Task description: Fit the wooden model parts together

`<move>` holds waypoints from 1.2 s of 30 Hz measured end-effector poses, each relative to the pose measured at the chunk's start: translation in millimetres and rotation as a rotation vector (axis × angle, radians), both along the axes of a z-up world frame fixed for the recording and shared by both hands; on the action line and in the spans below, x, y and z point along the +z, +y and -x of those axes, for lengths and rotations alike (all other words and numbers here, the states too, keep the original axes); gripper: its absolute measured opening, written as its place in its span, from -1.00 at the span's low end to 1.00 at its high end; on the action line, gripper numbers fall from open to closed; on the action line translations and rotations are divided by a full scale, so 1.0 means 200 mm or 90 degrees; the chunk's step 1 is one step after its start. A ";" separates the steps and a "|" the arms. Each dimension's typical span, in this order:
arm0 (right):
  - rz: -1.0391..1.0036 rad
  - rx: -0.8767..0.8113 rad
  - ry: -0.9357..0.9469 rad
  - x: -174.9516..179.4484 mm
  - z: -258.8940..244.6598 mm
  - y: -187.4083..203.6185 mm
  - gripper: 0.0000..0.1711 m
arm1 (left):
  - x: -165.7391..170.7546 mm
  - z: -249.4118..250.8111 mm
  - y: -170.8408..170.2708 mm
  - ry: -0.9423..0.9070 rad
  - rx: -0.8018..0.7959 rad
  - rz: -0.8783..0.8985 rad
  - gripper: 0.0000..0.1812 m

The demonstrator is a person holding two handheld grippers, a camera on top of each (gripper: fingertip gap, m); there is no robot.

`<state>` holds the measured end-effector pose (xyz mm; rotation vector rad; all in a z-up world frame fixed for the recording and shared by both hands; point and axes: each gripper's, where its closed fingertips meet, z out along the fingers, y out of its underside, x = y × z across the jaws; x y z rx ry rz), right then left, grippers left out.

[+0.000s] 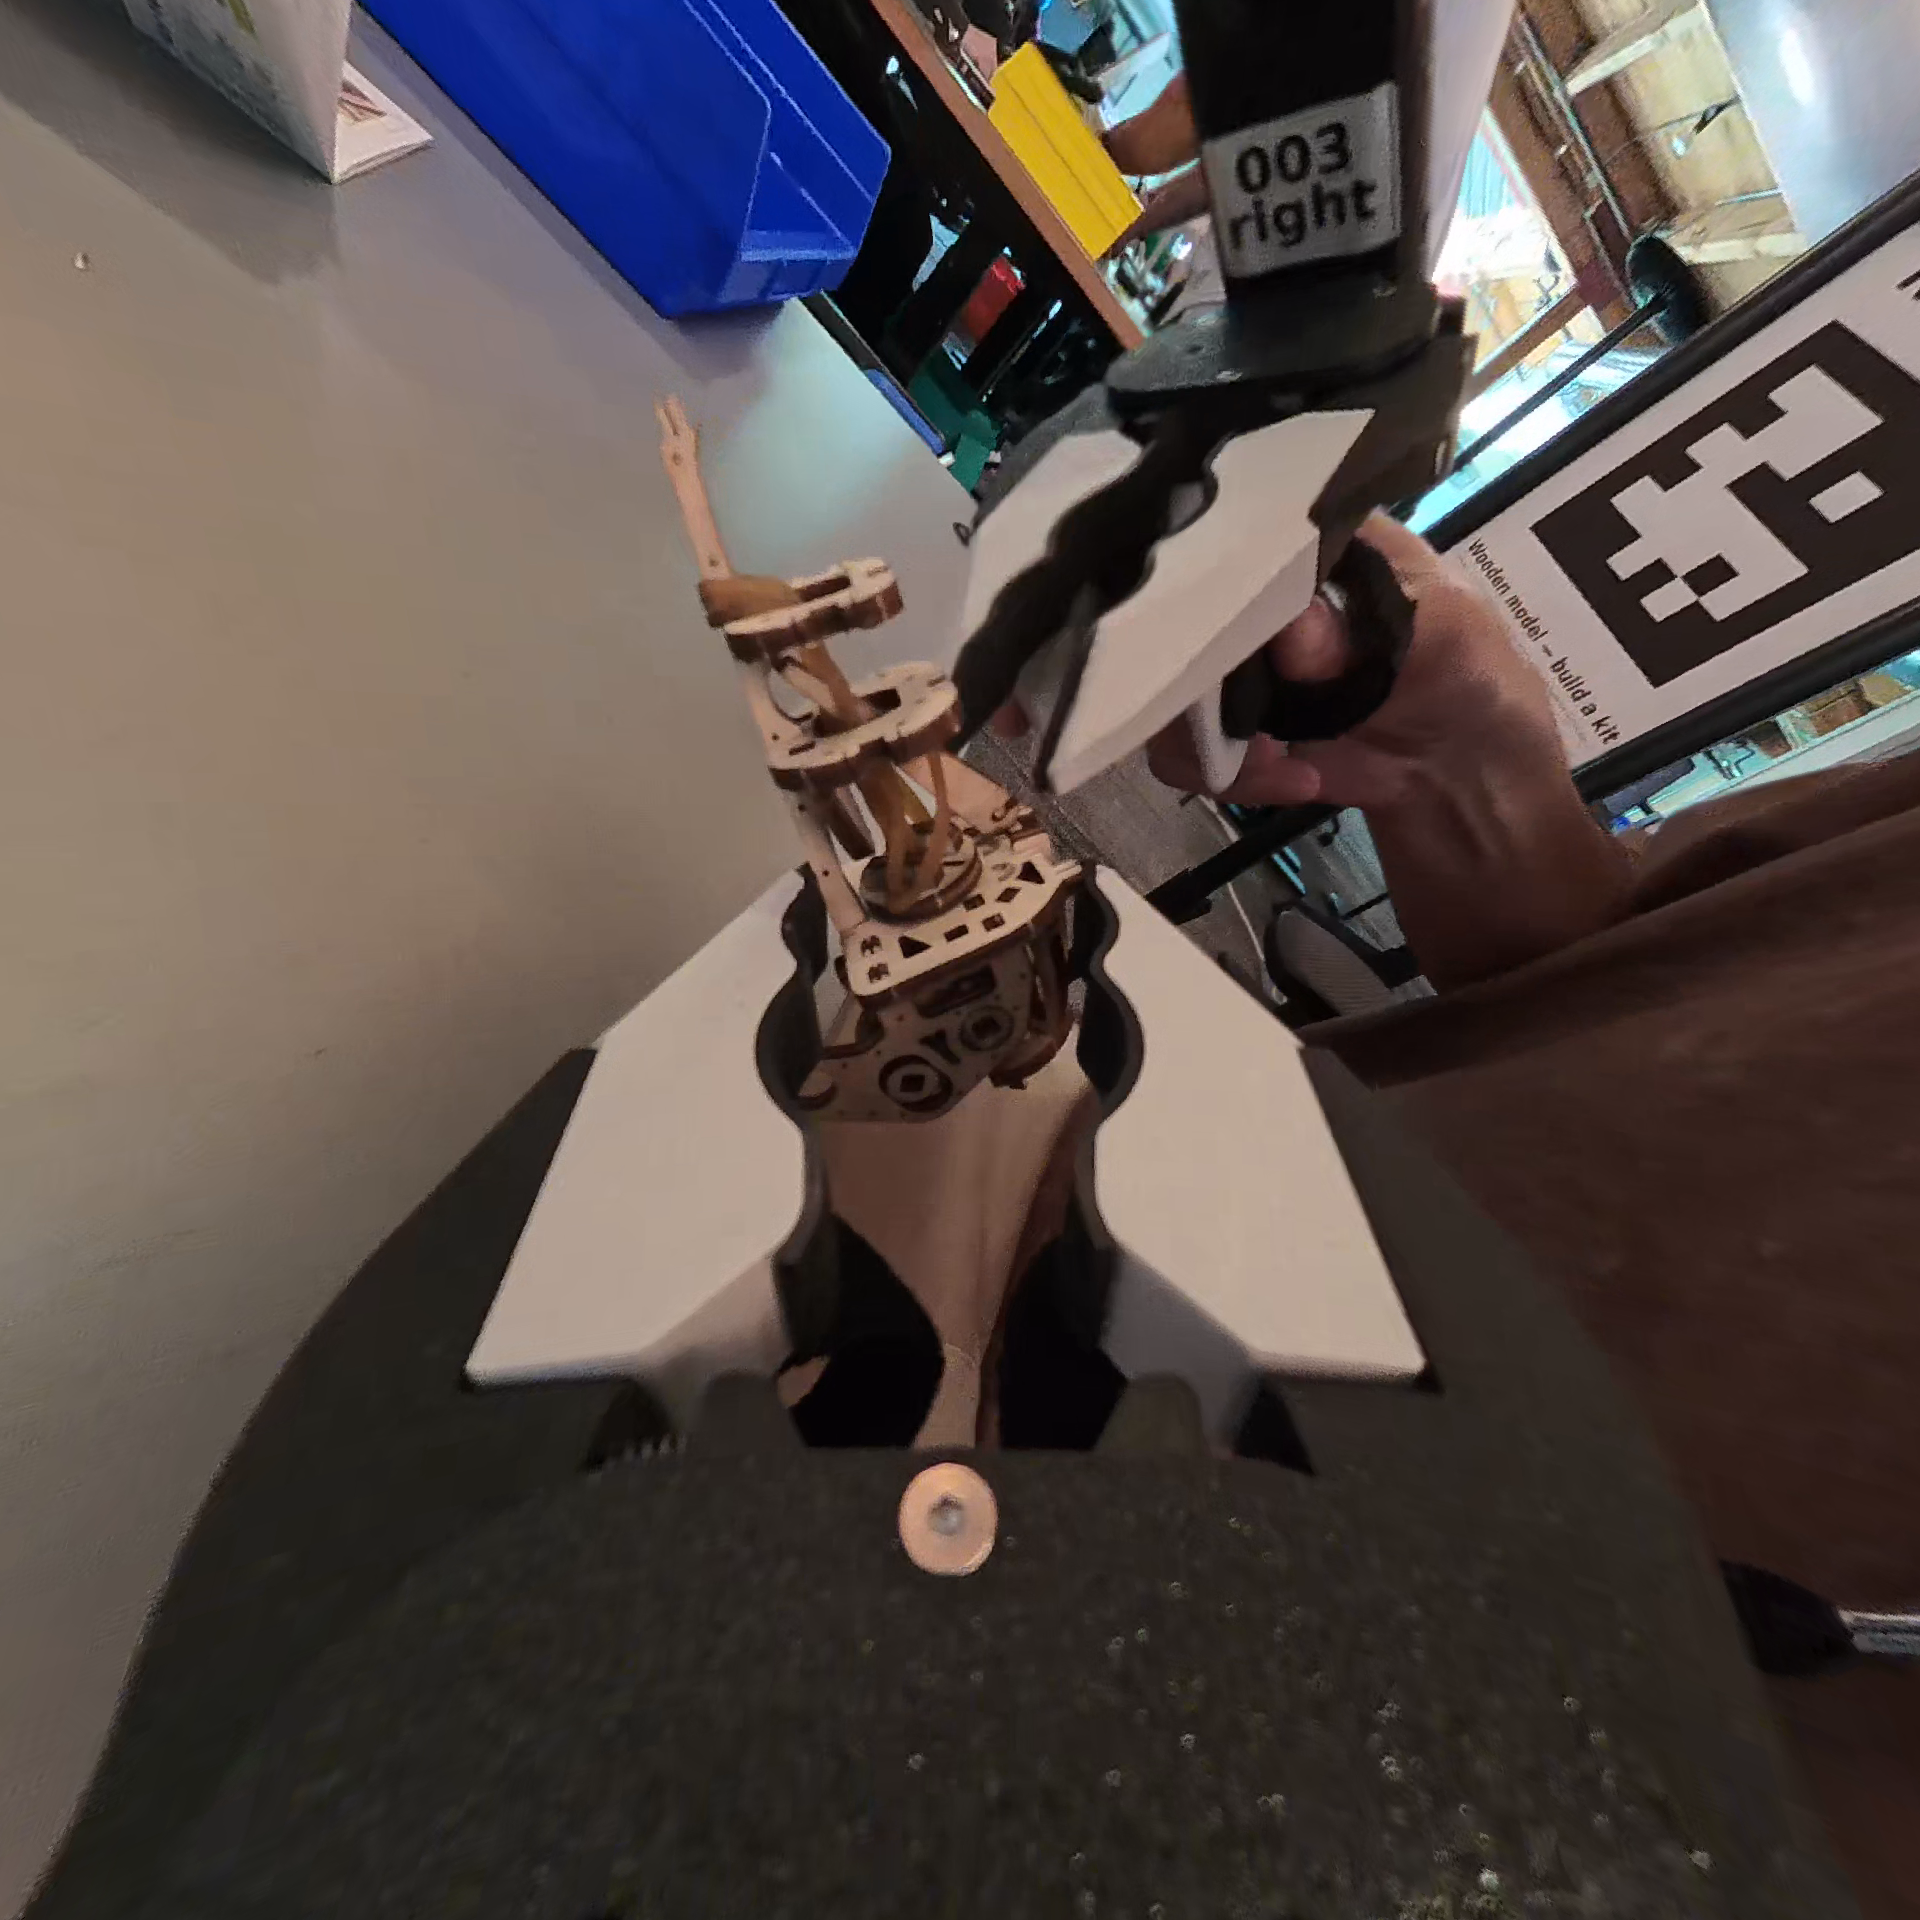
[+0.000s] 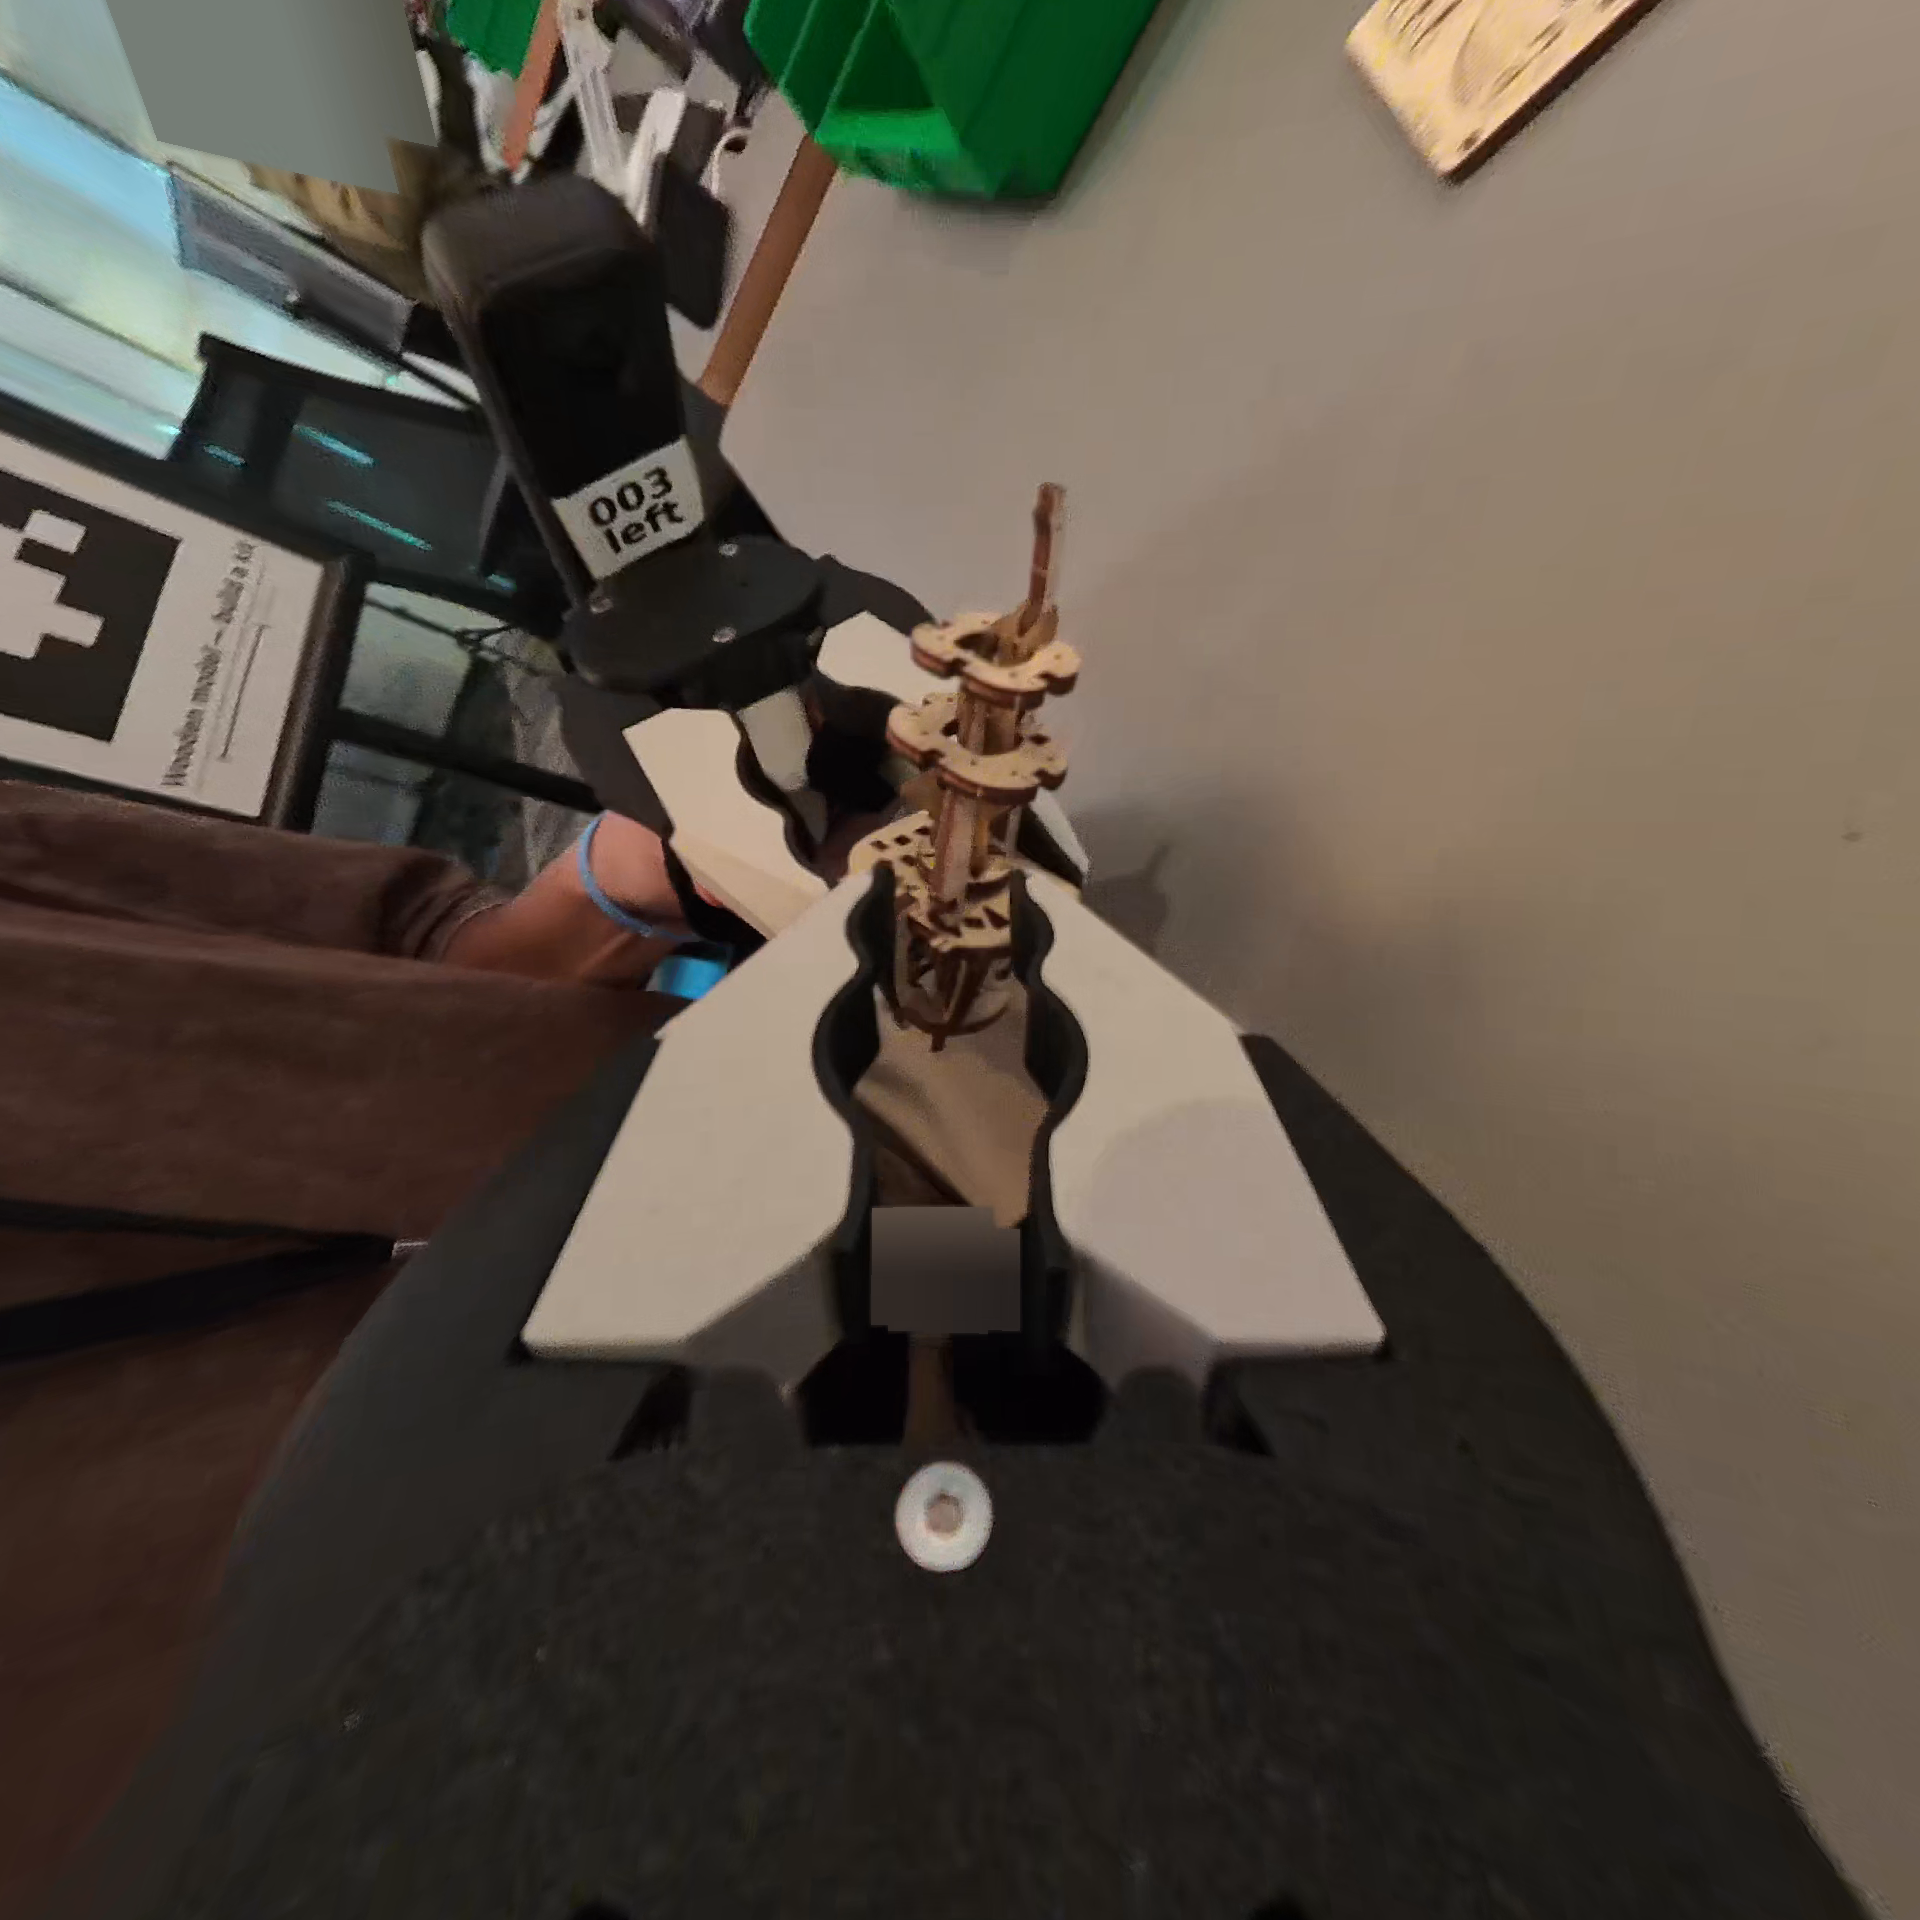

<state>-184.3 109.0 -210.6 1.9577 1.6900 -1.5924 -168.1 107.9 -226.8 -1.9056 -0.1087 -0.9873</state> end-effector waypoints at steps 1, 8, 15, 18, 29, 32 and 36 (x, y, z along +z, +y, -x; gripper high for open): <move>0.011 0.008 -0.001 -0.01 0.01 -0.01 -0.76 | -0.01 0.00 0.00 0.006 -0.002 0.003 -0.49; -0.011 0.008 -0.021 -0.06 0.02 -0.03 -0.97 | -0.03 0.00 0.00 0.002 0.001 0.020 -0.50; -0.127 0.108 -0.028 -0.06 -0.04 0.00 -0.97 | 0.00 -0.03 -0.03 -0.028 -0.047 0.010 -0.50; -0.124 0.105 -0.008 -0.04 -0.03 0.00 -0.97 | 0.02 -0.04 -0.03 -0.055 -0.049 0.000 -0.50; -0.155 0.079 0.058 -0.01 -0.01 0.00 -0.97 | 0.12 -0.02 -0.03 -0.246 -0.058 -0.024 -0.51; -0.159 0.080 0.039 -0.02 -0.03 0.01 -0.97 | 0.10 -0.03 -0.03 -0.201 -0.055 -0.021 -0.50; -0.164 0.060 0.041 -0.02 -0.02 0.02 -0.97 | 0.09 -0.02 -0.02 -0.187 -0.039 -0.020 -0.51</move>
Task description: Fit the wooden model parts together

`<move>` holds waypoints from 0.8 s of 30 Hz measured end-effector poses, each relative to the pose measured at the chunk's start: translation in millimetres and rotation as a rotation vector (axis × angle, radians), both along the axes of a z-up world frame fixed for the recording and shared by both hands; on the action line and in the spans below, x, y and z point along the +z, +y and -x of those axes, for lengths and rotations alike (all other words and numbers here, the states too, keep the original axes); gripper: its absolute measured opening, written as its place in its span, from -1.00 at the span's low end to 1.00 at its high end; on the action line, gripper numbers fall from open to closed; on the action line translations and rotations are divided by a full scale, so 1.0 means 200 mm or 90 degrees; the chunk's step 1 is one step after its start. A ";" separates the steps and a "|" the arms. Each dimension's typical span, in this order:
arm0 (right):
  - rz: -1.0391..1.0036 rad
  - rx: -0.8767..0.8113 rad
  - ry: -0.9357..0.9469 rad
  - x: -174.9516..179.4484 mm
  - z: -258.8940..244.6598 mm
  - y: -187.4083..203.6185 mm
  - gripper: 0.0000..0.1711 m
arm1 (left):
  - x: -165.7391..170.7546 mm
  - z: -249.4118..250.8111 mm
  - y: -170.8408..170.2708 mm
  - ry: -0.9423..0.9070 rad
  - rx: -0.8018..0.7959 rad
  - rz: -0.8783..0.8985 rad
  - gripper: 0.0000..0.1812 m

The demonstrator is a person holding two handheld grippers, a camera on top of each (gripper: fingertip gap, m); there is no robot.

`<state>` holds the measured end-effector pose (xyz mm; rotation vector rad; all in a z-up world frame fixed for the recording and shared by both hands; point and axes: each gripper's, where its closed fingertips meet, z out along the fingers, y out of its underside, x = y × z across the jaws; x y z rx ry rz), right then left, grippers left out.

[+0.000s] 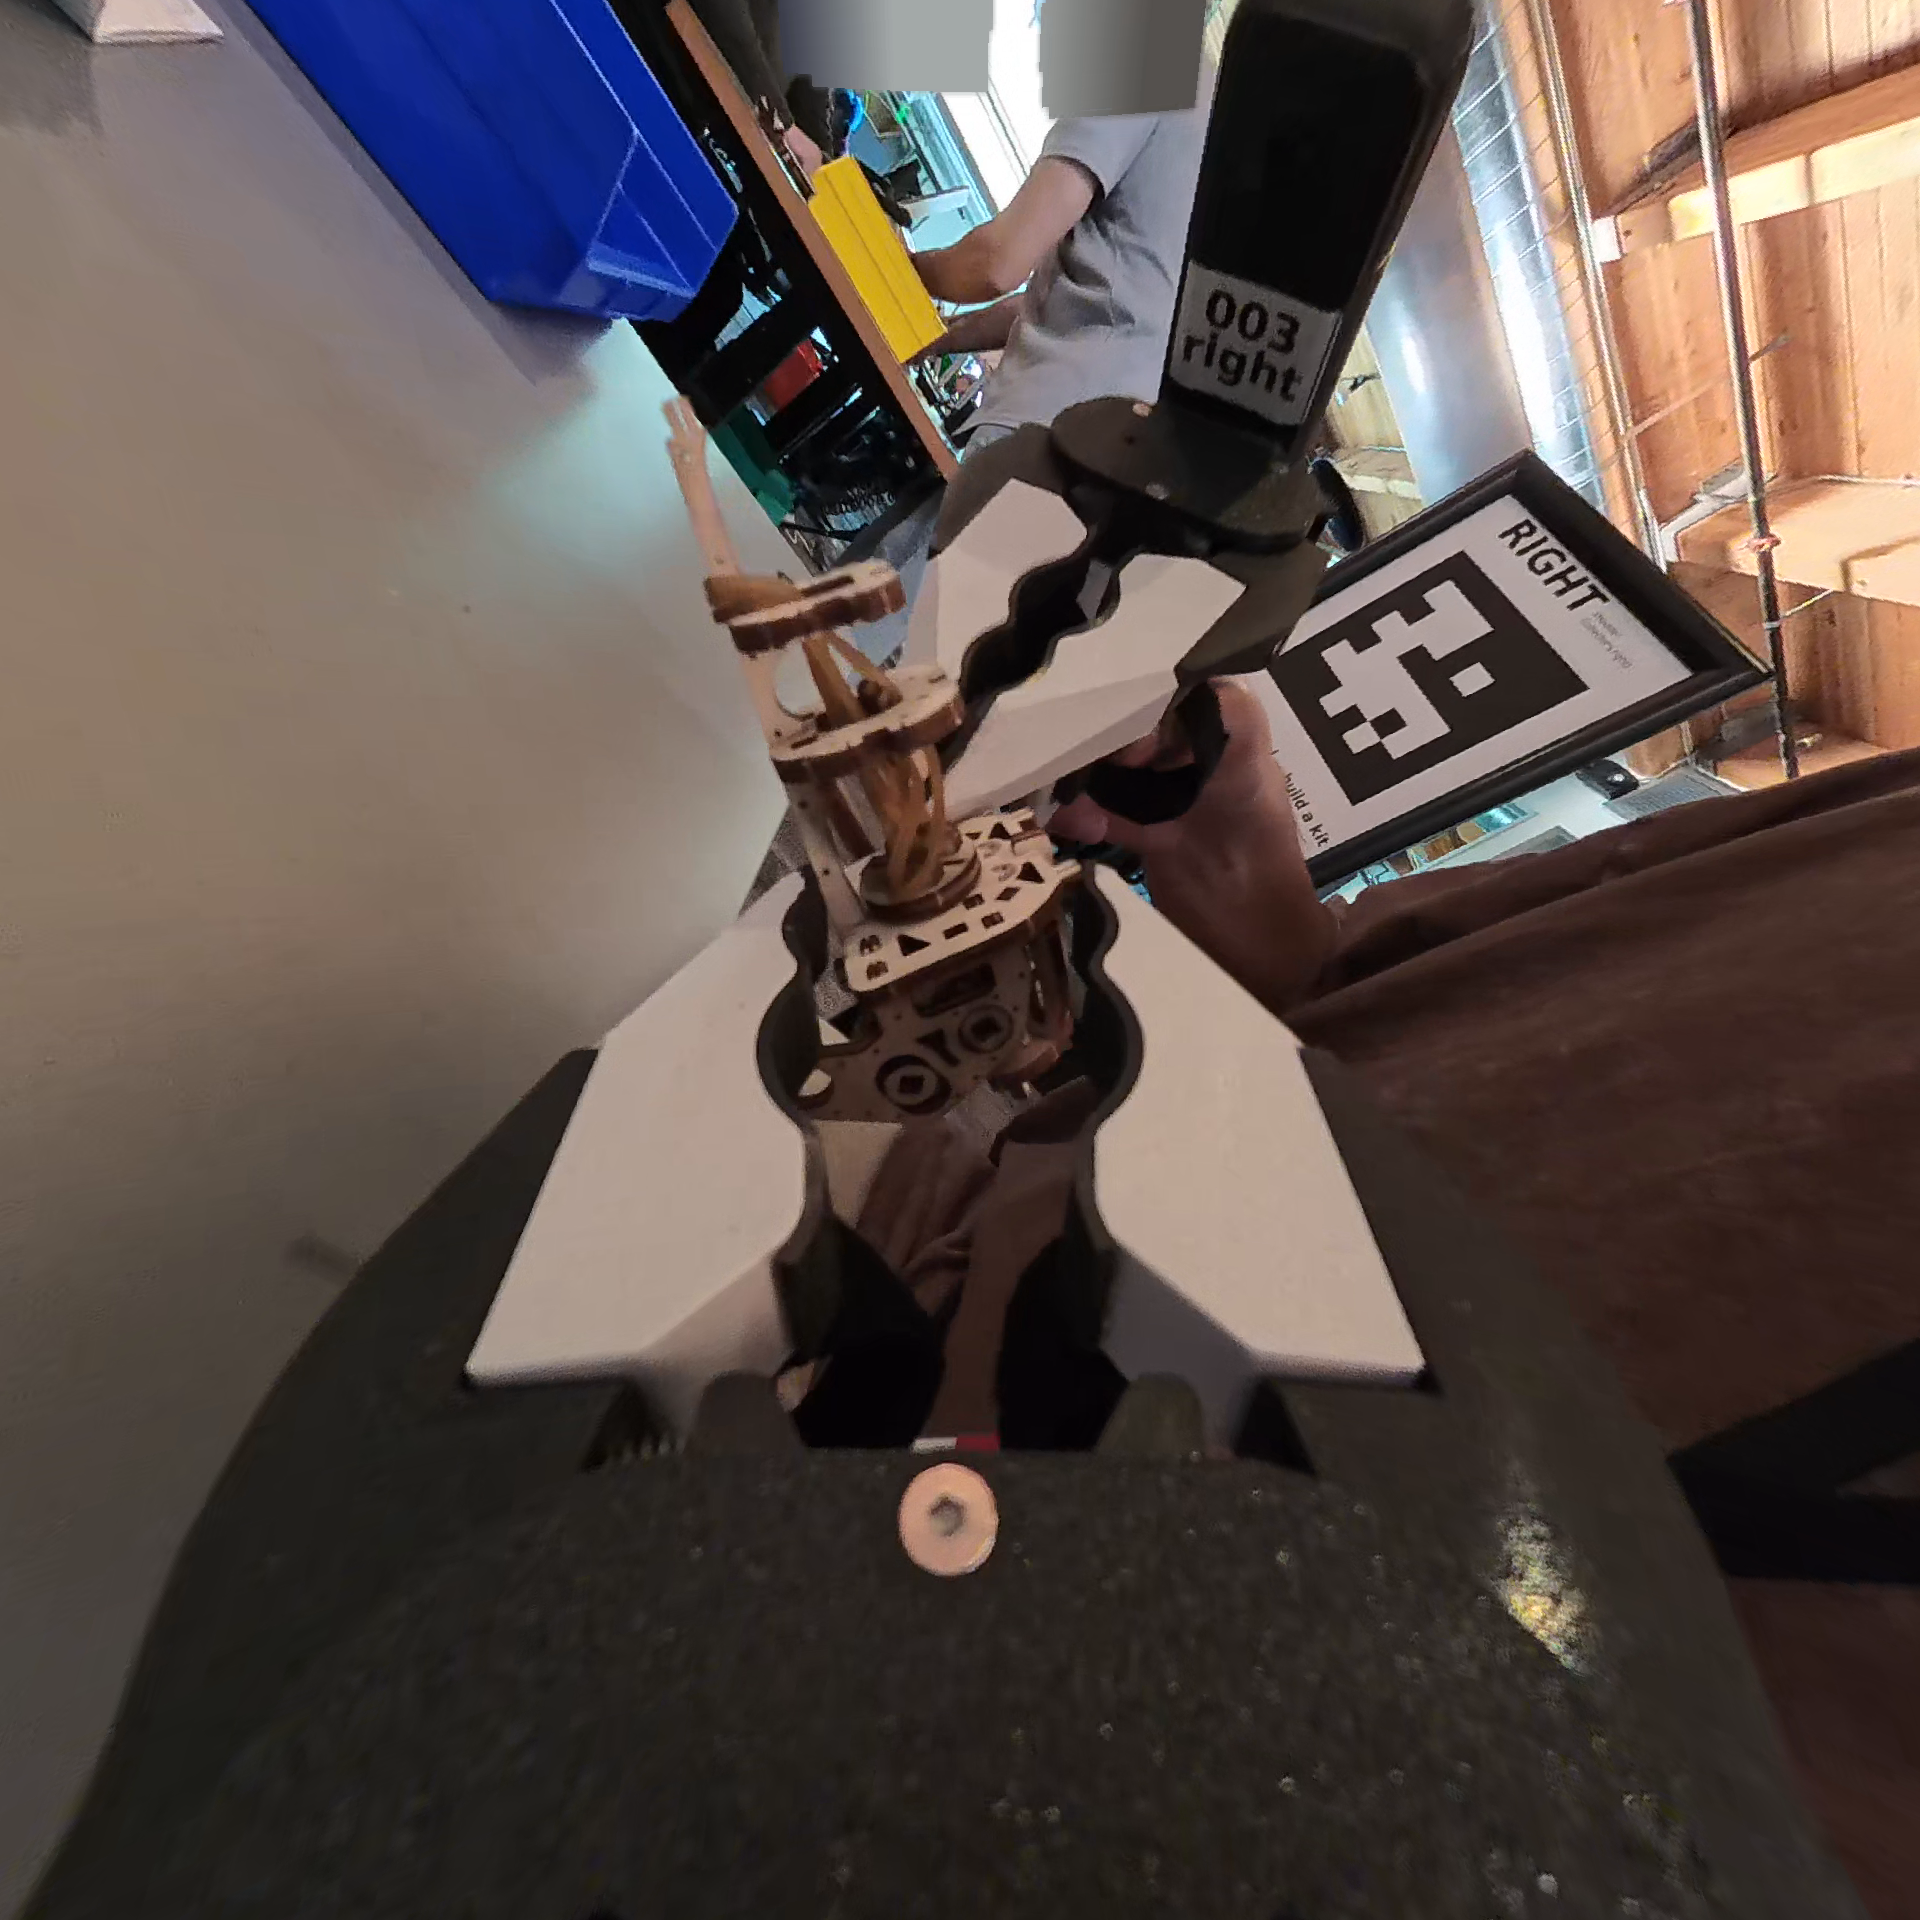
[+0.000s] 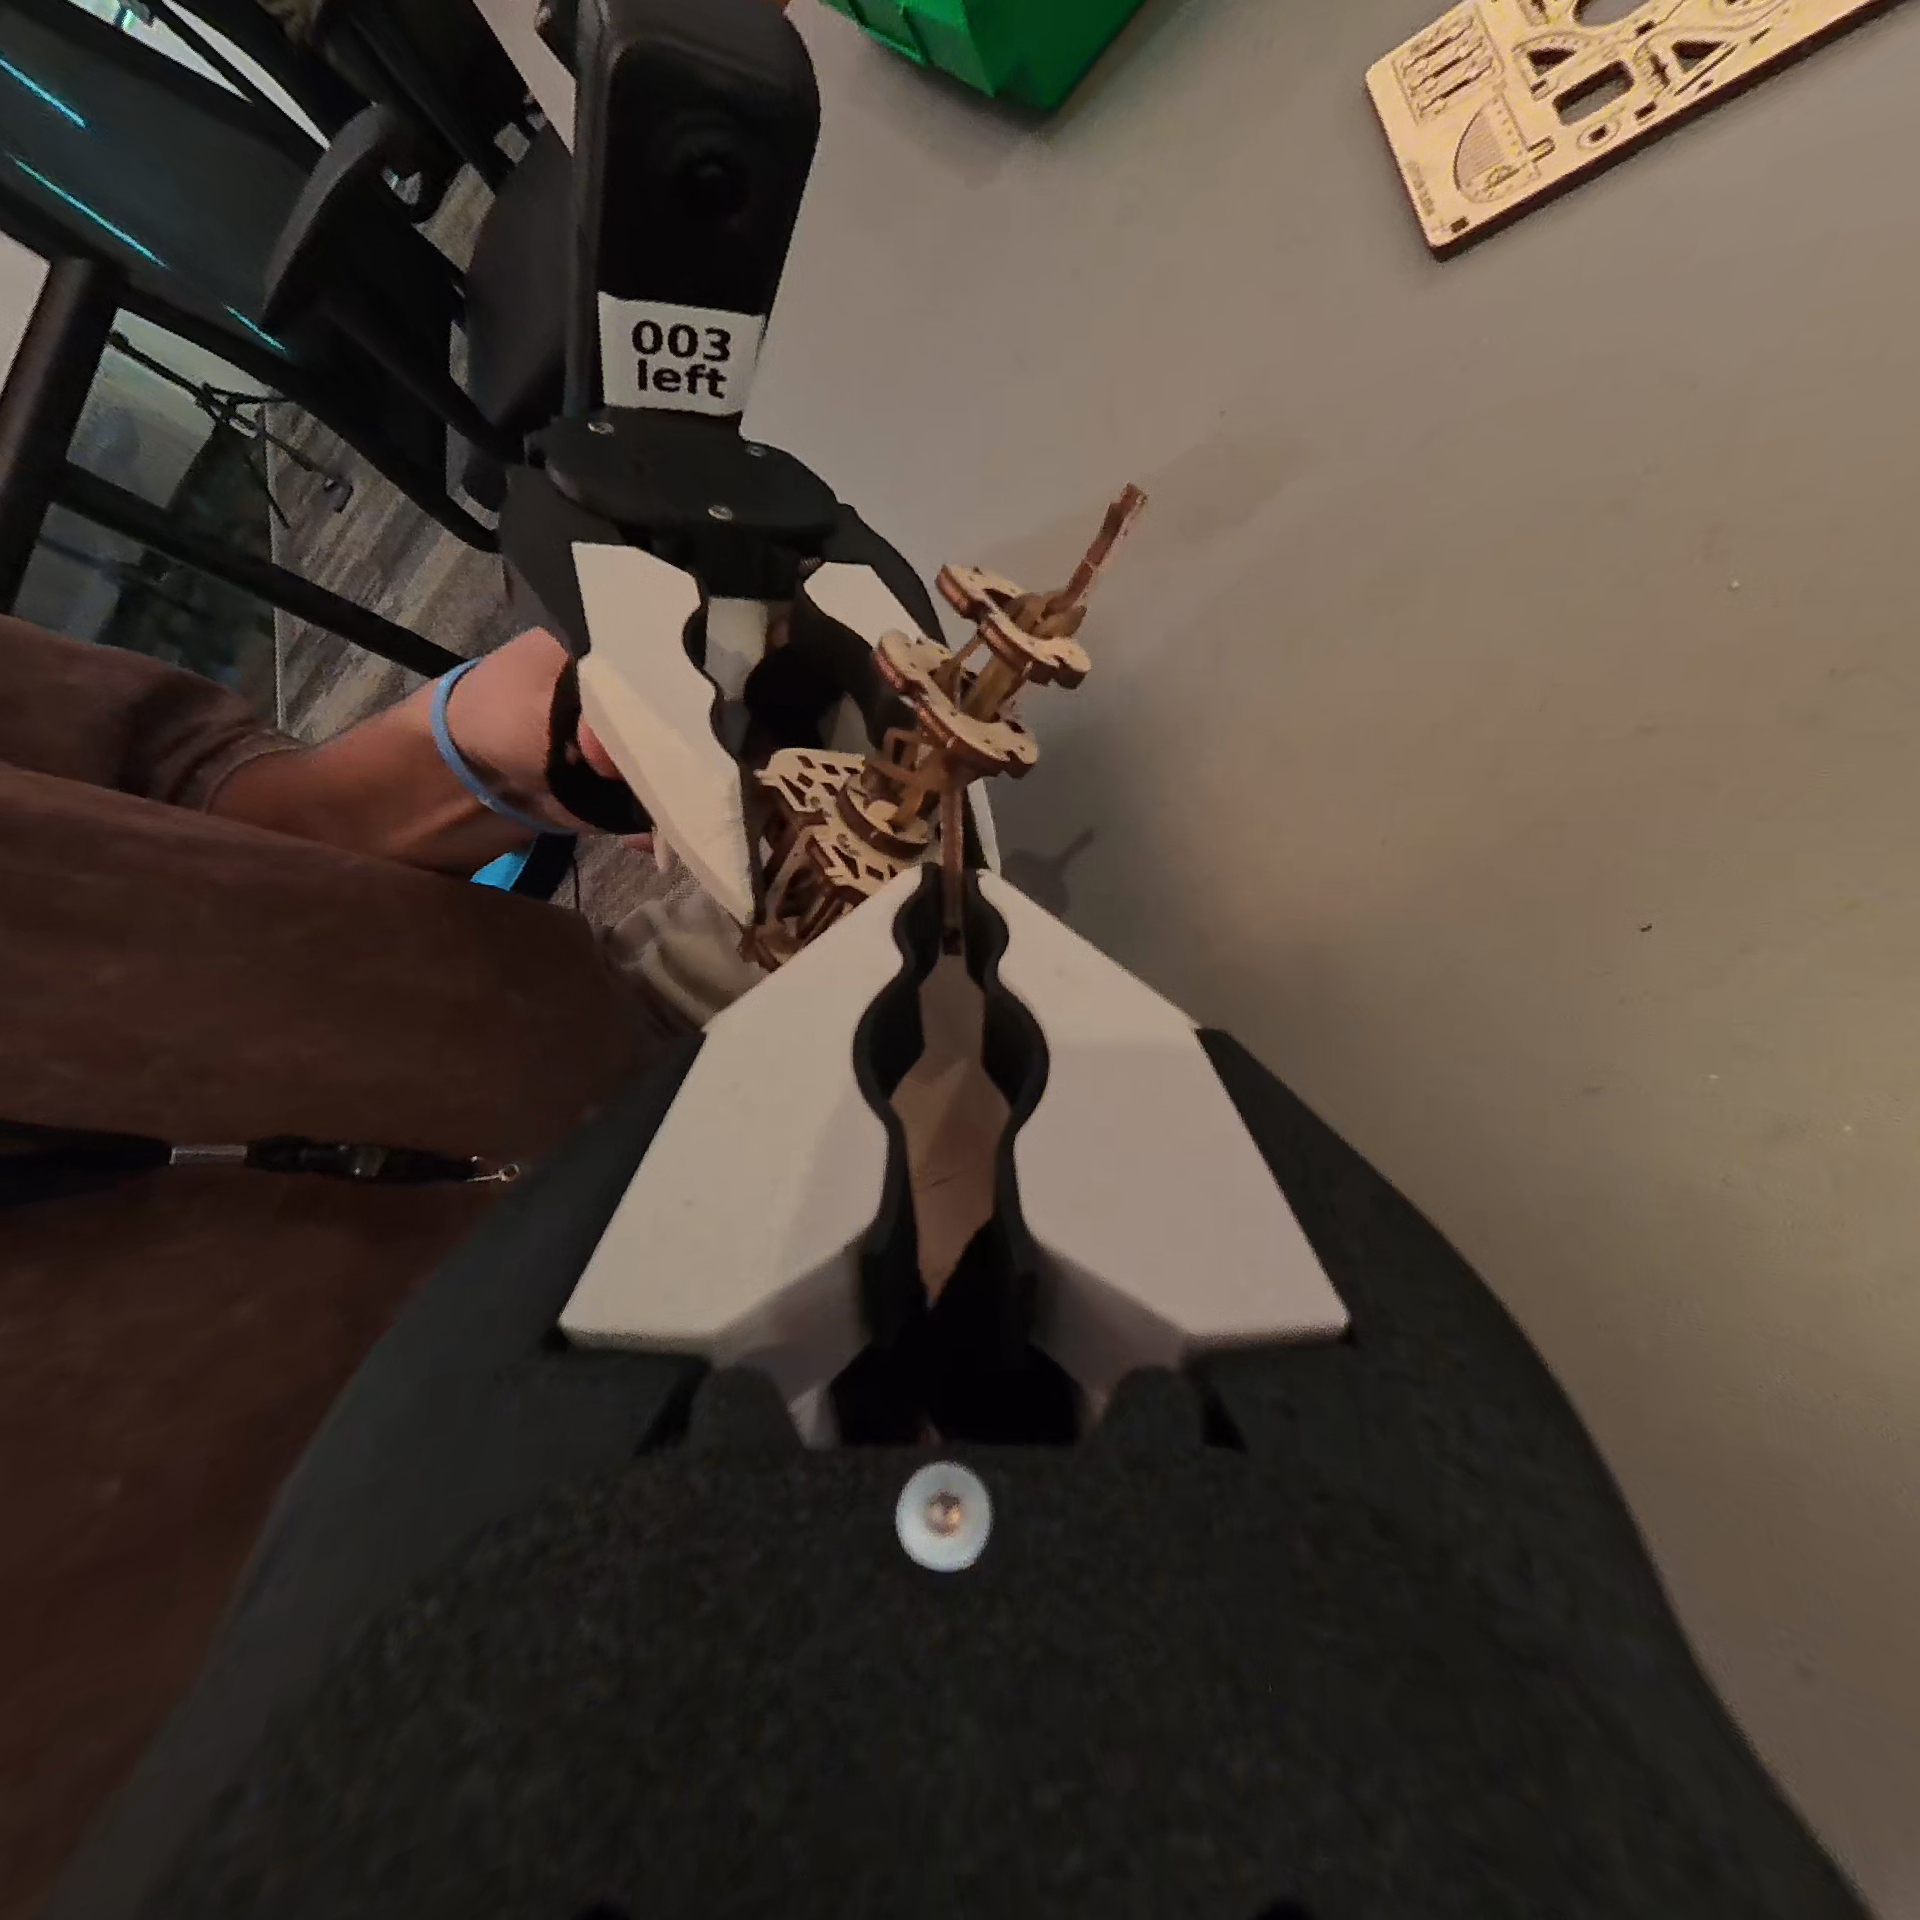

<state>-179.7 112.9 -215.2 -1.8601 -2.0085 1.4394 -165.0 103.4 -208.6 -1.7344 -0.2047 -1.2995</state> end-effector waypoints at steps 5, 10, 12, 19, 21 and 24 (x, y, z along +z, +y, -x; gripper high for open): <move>0.000 -0.036 0.002 0.00 0.01 0.02 -0.97 | -0.01 0.02 0.02 0.023 0.037 0.001 -0.51; -0.047 -0.018 0.026 0.02 0.00 0.03 -0.97 | 0.02 0.02 0.03 -0.011 0.038 -0.008 -0.52; -0.085 0.007 0.046 0.03 -0.01 0.03 -0.97 | 0.04 0.00 0.02 -0.039 0.022 -0.018 -0.52; -0.143 0.048 0.106 0.08 0.00 0.03 -0.97 | 0.14 0.00 -0.02 -0.151 -0.019 -0.059 -0.52; -0.140 0.046 0.122 0.09 0.00 0.03 -0.97 | 0.16 0.01 -0.02 -0.175 -0.022 -0.068 -0.52; -0.133 0.041 0.115 0.08 0.00 0.03 -0.97 | 0.16 0.02 -0.02 -0.189 -0.021 -0.070 -0.52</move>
